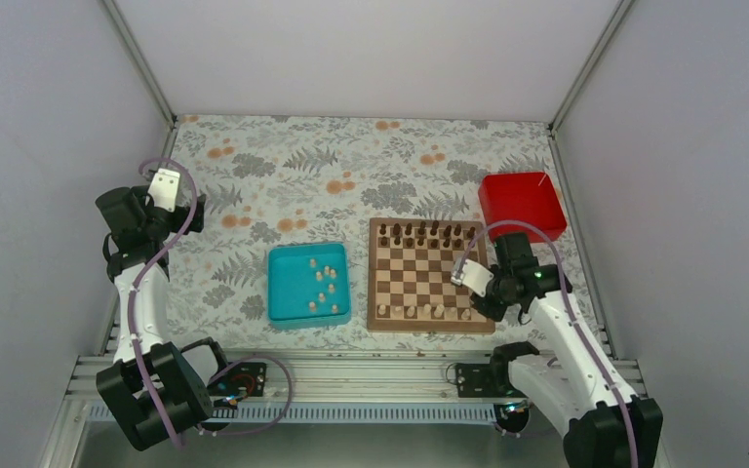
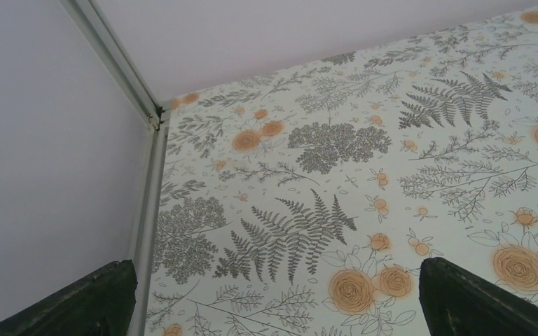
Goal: Set up the chess pieces on the board
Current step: Place the chess piece on the chessboard.
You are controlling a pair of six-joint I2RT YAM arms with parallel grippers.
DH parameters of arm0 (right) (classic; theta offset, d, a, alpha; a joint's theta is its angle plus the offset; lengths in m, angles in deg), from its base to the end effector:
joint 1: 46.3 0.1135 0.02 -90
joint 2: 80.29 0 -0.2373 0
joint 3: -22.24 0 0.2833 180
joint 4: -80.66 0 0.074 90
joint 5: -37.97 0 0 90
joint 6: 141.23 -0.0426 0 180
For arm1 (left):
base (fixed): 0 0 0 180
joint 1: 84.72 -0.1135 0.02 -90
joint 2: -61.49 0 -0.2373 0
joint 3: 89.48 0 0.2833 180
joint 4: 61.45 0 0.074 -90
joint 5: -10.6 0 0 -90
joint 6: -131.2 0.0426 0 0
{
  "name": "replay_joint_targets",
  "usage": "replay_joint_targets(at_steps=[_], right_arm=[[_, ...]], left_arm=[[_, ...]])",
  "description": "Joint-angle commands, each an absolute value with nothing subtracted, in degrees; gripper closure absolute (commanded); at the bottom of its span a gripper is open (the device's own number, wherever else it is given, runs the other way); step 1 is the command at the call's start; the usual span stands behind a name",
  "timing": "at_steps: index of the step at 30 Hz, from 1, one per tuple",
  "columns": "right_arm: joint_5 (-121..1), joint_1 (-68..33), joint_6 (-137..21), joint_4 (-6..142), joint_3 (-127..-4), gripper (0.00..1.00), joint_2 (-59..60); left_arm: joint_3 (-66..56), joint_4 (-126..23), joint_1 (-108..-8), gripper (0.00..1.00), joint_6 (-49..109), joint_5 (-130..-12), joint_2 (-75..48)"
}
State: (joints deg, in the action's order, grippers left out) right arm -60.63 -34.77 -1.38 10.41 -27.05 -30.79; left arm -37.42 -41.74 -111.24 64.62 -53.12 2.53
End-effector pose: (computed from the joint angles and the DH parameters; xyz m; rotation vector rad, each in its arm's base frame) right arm 0.1830 0.0438 0.1835 -1.4450 2.3644 0.0402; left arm 0.2582 0.1078 0.2325 0.2300 1.9720 0.0964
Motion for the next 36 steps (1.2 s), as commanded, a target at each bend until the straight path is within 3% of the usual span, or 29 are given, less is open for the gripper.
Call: replay_joint_targets(at_steps=[1,30,36], right_arm=[[-60.3,-37.1,2.7,12.0,-23.6,0.95,-31.9],[-61.4,-40.7,6.8,16.4,-23.0,0.93,-24.2],[-61.6,-40.8,6.8,15.3,-25.6,0.78,-24.1]], left_arm=[[-36.0,-41.8,-111.6,0.00,64.5,-53.5,2.8],[-36.8,-42.6,-111.6,0.00,65.0,-54.6,2.2],[-37.0,-42.7,-111.7,0.00,65.2,-54.5,2.1]])
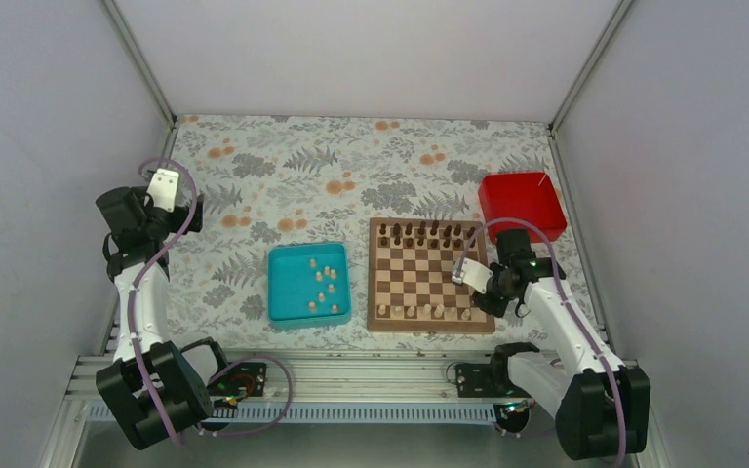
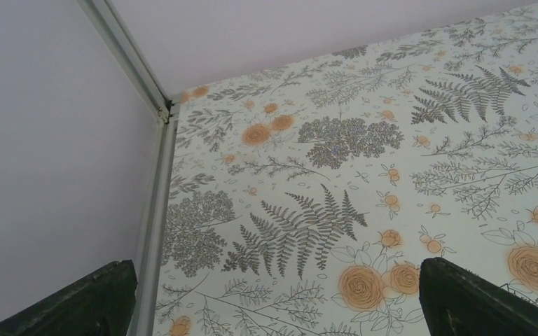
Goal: Set up the chess pieces on the board
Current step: Place the chess piece on the chessboard, then pick up the chess piece from the storage box.
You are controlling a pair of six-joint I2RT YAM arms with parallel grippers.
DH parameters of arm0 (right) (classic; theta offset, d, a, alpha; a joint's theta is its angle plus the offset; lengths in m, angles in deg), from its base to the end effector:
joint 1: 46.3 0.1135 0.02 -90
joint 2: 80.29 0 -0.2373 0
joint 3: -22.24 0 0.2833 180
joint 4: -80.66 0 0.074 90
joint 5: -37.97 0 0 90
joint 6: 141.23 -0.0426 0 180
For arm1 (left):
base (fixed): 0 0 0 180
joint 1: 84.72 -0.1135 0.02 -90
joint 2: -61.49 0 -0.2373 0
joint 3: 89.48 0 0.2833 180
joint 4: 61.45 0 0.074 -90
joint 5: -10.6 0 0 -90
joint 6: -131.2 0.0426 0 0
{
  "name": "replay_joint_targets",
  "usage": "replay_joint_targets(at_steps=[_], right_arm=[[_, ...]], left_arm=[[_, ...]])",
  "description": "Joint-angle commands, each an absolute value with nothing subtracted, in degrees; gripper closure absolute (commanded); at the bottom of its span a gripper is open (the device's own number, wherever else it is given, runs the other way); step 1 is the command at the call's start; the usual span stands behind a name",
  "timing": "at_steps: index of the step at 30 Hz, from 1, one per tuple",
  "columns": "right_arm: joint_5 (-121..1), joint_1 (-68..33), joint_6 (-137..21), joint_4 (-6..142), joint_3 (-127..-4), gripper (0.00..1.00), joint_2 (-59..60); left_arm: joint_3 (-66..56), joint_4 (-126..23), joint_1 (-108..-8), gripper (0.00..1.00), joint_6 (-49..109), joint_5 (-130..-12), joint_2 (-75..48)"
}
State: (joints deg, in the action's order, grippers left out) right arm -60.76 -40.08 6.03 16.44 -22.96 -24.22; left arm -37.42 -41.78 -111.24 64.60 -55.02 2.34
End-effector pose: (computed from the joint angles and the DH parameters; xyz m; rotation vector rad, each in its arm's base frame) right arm 0.1938 0.0276 0.1448 -1.5190 2.4017 0.0355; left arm 0.2585 0.1094 0.2315 0.2092 1.9846 0.1265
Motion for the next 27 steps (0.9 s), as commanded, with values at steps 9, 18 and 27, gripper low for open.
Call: replay_joint_targets(at_steps=[9,18,27], right_arm=[[-66.8,-39.9,7.6,7.6,-41.8,0.62,-19.2],[-63.3,-18.3,-2.4,8.4,-59.6,0.56,-5.5],[-59.3,3.1,-7.3,13.3,-73.5,0.57,16.7]], left_arm=[[-37.4,-42.8,-111.7,0.00,65.3,-54.0,2.8],[-37.4,-42.9,-111.8,0.00,65.2,-52.7,3.0],[-37.3,-42.7,-111.8,0.00,65.1,-51.7,3.2]])
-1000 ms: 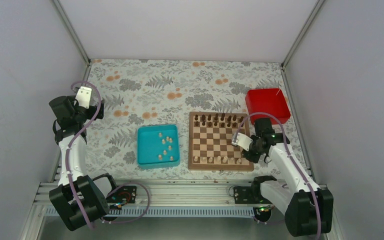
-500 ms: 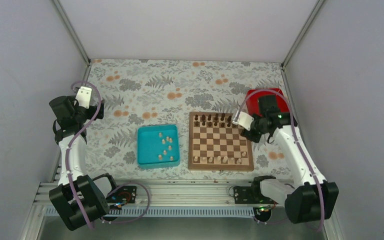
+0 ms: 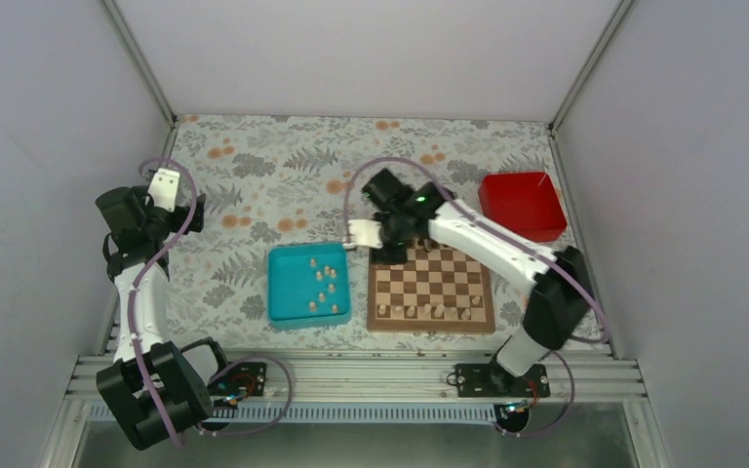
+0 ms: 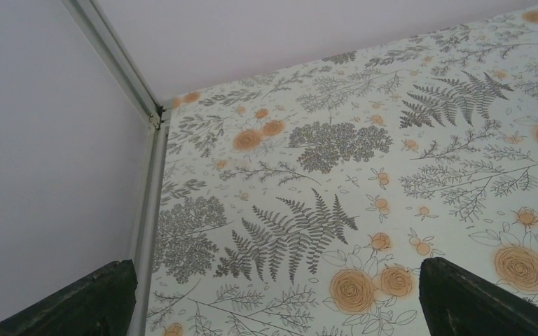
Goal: Set up the chess pieces on the board
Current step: Pick up the chess piece from the storage box.
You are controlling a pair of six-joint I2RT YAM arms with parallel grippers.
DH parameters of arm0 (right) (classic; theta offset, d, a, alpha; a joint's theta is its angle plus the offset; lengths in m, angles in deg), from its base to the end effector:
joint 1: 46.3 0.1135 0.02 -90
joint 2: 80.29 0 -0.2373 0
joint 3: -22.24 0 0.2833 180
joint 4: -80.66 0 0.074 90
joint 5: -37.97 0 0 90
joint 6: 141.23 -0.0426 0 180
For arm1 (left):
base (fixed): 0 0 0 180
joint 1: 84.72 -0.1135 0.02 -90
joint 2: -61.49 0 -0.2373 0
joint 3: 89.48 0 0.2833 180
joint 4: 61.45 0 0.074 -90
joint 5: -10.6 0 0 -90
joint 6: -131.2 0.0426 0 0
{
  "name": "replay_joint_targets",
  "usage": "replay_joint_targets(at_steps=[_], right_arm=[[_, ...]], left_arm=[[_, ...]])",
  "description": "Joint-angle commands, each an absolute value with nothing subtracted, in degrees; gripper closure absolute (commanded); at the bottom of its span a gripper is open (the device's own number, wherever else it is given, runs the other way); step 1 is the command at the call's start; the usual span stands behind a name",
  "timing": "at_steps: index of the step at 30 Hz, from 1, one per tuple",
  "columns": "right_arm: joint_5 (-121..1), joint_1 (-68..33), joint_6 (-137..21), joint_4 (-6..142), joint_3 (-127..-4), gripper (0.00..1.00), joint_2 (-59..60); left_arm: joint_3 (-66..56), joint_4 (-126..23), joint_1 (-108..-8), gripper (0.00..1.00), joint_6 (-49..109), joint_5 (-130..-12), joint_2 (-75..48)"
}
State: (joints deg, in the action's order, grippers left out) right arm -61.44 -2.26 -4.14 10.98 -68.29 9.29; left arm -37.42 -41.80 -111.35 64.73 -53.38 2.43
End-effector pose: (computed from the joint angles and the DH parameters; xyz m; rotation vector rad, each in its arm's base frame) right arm 0.2422 0.2439 0.2474 -1.9998 1.9010 0.2132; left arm 0.2583 0.1086 0.2321 0.2271 1.9741 0.1028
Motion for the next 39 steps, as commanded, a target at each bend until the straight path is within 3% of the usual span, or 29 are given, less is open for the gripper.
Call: replay_joint_targets(at_steps=[1,13,39], right_arm=[[-59.4,4.3,-7.3,13.8,-74.9,0.57,19.1],[-64.6,12.9,-5.3,14.0,-86.2,0.61,35.4],[-65.9,18.7,-5.3,14.6,-87.2,0.64,42.5]], left_arm=[[-37.3,-42.7,-111.7,0.00,65.1,-51.6,3.2],[-37.6,-42.9,-111.9,0.00,65.1,-51.2,3.1],[-37.9,-43.2,-112.0,0.00,65.3,-50.5,2.5]])
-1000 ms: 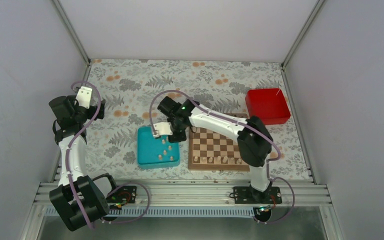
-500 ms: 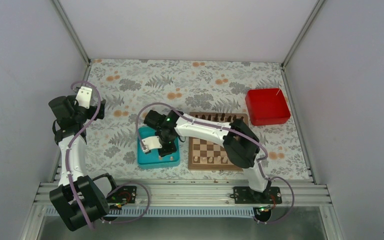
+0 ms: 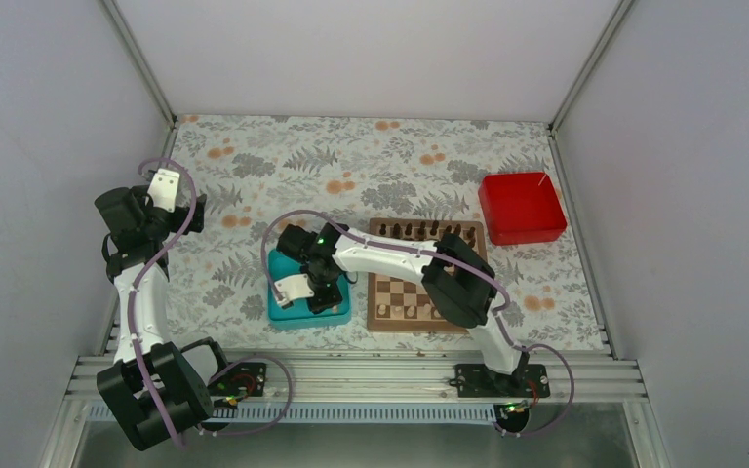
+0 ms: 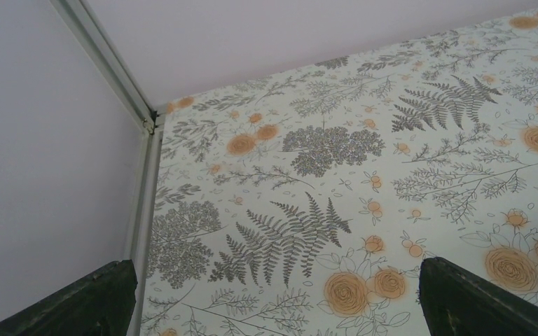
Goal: Set up the chess pieces on the board
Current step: Pick up the chess piece from the storage box.
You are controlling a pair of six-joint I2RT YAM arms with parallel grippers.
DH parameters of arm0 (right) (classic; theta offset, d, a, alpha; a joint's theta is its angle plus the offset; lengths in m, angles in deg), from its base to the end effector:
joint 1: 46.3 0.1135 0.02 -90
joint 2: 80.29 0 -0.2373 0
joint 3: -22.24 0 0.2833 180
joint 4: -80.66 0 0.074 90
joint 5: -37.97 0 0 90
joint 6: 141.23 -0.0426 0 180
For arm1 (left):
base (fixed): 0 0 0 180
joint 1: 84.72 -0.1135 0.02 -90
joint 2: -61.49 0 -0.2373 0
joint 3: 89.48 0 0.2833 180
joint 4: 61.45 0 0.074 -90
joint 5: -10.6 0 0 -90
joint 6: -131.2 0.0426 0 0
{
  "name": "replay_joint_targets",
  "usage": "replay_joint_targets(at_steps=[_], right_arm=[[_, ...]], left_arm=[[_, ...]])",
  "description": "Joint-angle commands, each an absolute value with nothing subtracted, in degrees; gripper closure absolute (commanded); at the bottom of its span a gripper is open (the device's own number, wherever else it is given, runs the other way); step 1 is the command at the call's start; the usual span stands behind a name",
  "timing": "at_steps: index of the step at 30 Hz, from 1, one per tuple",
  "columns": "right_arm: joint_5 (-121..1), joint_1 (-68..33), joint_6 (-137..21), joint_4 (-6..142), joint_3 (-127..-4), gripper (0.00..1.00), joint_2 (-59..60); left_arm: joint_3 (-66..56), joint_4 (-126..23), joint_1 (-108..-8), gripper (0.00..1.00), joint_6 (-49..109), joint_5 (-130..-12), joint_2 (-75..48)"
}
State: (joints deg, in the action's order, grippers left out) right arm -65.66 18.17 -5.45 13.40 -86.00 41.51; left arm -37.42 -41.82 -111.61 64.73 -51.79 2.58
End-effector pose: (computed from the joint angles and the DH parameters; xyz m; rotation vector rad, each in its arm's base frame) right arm 0.1801 0.4003 0.1348 -2.4755 1.6903 0.3925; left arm 0.2576 0.1085 0.2331 0.2400 1.9633 0.0809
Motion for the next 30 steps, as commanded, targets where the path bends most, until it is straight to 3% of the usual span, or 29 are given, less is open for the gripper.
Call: replay_joint_targets(at_steps=[1,14,24,30], right_arm=[[-65.9,18.7,-5.4,14.8,-87.1,0.64,42.6],[-65.7,18.8,-5.5,15.2,-87.2,0.69,43.4],[-66.1,19.0,-6.2,15.7,-87.1,0.87,43.4],[-65.0,18.9,-6.8,15.9,-87.0,0.91,40.4]], left_arm=[[-37.9,-43.2,-112.1,0.00,65.3,-50.4,2.5],[-37.9,-43.2,-112.3,0.00,65.2,-50.4,2.5],[-37.8,-43.1,-112.5,0.00,65.2,-50.2,2.4],[-37.7,-43.0,-112.5,0.00,65.2,-50.2,2.3]])
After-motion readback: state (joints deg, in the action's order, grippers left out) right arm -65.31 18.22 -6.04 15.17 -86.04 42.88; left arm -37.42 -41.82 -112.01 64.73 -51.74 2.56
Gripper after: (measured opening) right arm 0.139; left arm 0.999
